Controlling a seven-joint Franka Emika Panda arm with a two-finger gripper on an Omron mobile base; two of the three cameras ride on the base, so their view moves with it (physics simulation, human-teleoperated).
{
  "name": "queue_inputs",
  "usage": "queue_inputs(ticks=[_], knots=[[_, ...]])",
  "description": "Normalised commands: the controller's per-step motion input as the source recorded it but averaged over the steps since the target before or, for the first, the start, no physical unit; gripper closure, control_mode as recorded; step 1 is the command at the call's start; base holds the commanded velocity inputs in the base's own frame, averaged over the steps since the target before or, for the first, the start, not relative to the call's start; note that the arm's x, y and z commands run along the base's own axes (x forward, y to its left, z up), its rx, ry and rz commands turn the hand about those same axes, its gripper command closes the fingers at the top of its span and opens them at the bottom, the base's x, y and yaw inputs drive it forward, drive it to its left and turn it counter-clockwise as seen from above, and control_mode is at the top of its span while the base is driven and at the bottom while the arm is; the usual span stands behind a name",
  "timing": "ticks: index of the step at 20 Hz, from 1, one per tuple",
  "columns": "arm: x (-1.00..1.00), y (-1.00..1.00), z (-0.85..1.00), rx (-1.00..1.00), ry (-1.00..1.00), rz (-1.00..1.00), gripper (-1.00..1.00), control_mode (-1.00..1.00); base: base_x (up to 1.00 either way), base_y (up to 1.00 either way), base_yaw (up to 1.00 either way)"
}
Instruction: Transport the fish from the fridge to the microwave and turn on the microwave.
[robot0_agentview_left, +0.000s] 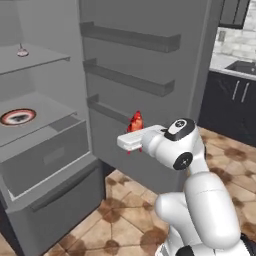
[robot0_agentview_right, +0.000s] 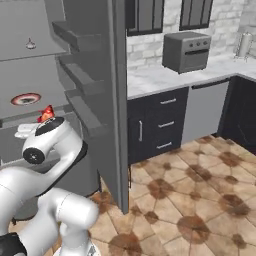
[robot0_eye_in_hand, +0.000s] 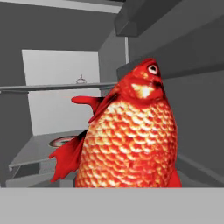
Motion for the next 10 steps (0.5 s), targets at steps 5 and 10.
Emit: queue_inputs(ticks=[5, 10], knots=[[0.00, 0.00, 0.00, 0.00, 0.00, 0.00, 1.00, 1.00, -0.24, 0.71, -0.43], [0.00, 0.00, 0.00, 0.00, 0.00, 0.00, 1.00, 1.00, -0.31, 0.54, -0.44]])
